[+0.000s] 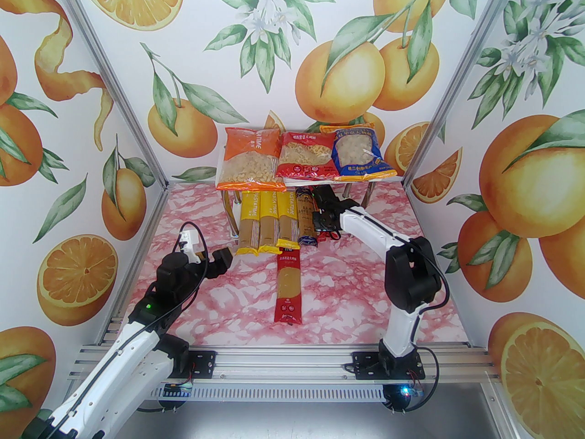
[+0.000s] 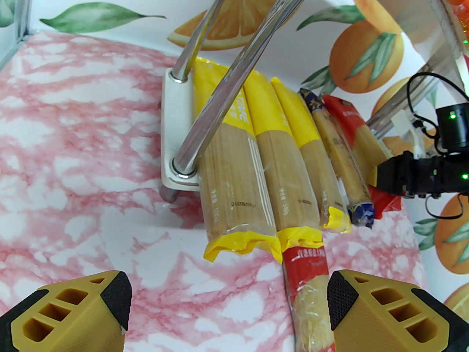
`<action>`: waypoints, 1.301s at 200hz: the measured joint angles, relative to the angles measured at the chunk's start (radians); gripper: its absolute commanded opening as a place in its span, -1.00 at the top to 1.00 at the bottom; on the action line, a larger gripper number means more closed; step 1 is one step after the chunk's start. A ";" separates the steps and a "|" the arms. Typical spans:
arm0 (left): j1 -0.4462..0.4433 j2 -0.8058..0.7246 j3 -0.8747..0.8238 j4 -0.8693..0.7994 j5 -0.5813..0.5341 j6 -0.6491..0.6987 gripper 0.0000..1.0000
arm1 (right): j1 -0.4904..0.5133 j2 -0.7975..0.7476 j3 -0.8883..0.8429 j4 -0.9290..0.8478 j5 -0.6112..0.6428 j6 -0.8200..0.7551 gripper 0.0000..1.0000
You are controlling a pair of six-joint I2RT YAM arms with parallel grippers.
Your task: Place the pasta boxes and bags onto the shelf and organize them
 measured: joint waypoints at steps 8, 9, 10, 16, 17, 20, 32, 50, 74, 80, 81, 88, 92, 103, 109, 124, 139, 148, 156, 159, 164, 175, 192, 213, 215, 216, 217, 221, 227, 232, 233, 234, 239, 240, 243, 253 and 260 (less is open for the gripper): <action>0.000 0.000 0.000 -0.001 0.000 0.000 -0.84 | -0.001 0.001 0.000 0.001 -0.002 -0.002 0.40; 0.000 0.000 0.000 -0.002 0.000 0.000 -0.84 | -0.001 0.001 0.000 0.001 -0.002 -0.005 0.39; 0.000 0.000 0.000 -0.002 0.000 0.000 -0.85 | -0.001 0.001 0.000 0.002 -0.002 -0.006 0.38; 0.000 0.000 0.000 -0.003 0.000 0.000 -0.84 | -0.001 0.003 0.000 0.003 -0.002 -0.006 0.31; 0.000 0.000 0.000 -0.004 0.000 0.000 -0.84 | -0.001 0.003 0.000 0.004 -0.002 -0.008 0.30; 0.000 0.000 0.000 -0.004 0.000 0.000 -0.84 | -0.002 0.003 0.000 0.005 -0.002 -0.002 0.27; 0.000 0.000 0.000 -0.006 0.000 0.000 -0.84 | -0.003 0.005 0.000 0.013 -0.002 -0.007 0.17; 0.000 -0.002 0.000 -0.008 0.000 0.000 -0.84 | -0.008 0.005 0.000 0.016 -0.001 -0.010 0.10; 0.000 -0.010 0.000 -0.011 0.000 0.000 -0.85 | -0.011 0.005 -0.001 0.019 -0.001 -0.010 -0.01; 0.000 -0.013 0.000 -0.011 0.000 0.000 -0.85 | -0.012 0.005 -0.001 0.019 -0.001 -0.011 -0.04; 0.000 -0.013 0.000 -0.011 0.000 0.000 -0.85 | -0.012 0.005 -0.001 0.019 -0.001 -0.011 -0.05; 0.000 -0.015 0.000 -0.011 0.000 0.000 -0.85 | -0.013 0.005 -0.001 0.019 -0.001 -0.010 -0.11; 0.000 -0.016 0.000 -0.011 0.000 0.000 -0.85 | -0.014 0.005 -0.001 0.019 -0.001 -0.011 -0.14; 0.001 -0.018 0.000 -0.011 0.000 0.000 -0.85 | -0.016 0.005 -0.001 0.019 -0.001 -0.012 -0.23; 0.002 -0.019 0.000 -0.011 0.000 0.000 -0.85 | -0.016 0.005 -0.001 0.019 -0.001 -0.010 -0.30; 0.003 -0.021 0.000 -0.012 0.000 0.000 -0.85 | -0.020 0.005 -0.001 0.019 0.000 -0.015 -0.43; 0.003 -0.022 0.000 -0.011 0.000 0.000 -0.85 | -0.022 0.005 -0.003 0.020 0.000 -0.017 -0.50; 0.004 -0.022 0.000 -0.012 0.000 0.000 -0.85 | -0.022 0.005 -0.006 0.021 0.000 -0.017 -0.51; 0.005 -0.022 0.000 -0.012 0.000 0.000 -0.85 | -0.022 0.005 -0.011 0.024 0.000 -0.019 -0.51; 0.005 -0.022 0.000 -0.012 0.000 0.000 -0.85 | -0.022 0.004 -0.013 0.025 0.000 -0.019 -0.51; 0.005 -0.022 0.000 -0.013 0.000 0.000 -0.85 | -0.022 0.004 -0.016 0.026 0.000 -0.019 -0.51; 0.005 -0.022 0.000 -0.012 0.000 0.000 -0.85 | -0.022 0.002 -0.023 0.029 0.000 -0.019 -0.52; 0.005 -0.022 0.000 -0.013 0.000 0.000 -0.85 | -0.022 -0.011 -0.040 0.041 0.000 -0.019 -0.57; 0.005 -0.022 0.000 -0.015 -0.001 0.000 -0.86 | -0.022 -0.051 -0.077 0.060 0.000 -0.020 -0.63; 0.005 -0.022 0.000 -0.015 -0.001 0.000 -0.86 | -0.022 -0.055 -0.080 0.061 0.000 -0.019 -0.63; 0.005 -0.022 0.000 -0.016 0.000 0.000 -0.86 | -0.022 -0.057 -0.082 0.061 0.000 -0.019 -0.63; 0.005 -0.022 0.000 -0.016 0.000 0.000 -0.86 | -0.022 -0.061 -0.085 0.064 0.000 -0.019 -0.63; 0.005 -0.022 0.000 -0.017 -0.001 0.000 -0.86 | -0.022 -0.071 -0.093 0.068 0.000 -0.019 -0.63; 0.005 -0.022 0.000 -0.019 -0.001 0.000 -0.86 | -0.022 -0.089 -0.106 0.073 0.000 -0.019 -0.63; 0.005 -0.022 0.000 -0.022 -0.001 0.000 -0.86 | -0.022 -0.105 -0.118 0.076 0.000 -0.019 -0.64; 0.005 -0.022 0.000 -0.023 -0.001 0.000 -0.86 | -0.022 -0.110 -0.121 0.077 0.000 -0.019 -0.64; 0.005 -0.022 0.000 -0.023 -0.001 0.000 -0.87 | -0.022 -0.113 -0.123 0.077 0.000 -0.019 -0.64; 0.005 -0.022 0.000 -0.026 -0.002 0.001 -0.86 | -0.022 -0.131 -0.136 0.081 0.000 -0.019 -0.64; 0.005 -0.022 0.000 -0.026 -0.002 0.001 -0.87 | -0.022 -0.134 -0.138 0.082 0.000 -0.019 -0.64; 0.005 -0.022 0.000 -0.028 -0.003 0.001 -0.87 | -0.022 -0.145 -0.145 0.083 0.000 -0.019 -0.66; 0.005 -0.022 0.000 -0.034 -0.005 0.002 -0.87 | -0.022 -0.185 -0.173 0.095 0.000 -0.019 -0.69; 0.007 -0.021 0.000 -0.038 -0.005 0.003 -0.87 | -0.022 -0.212 -0.192 0.101 0.000 -0.016 -0.70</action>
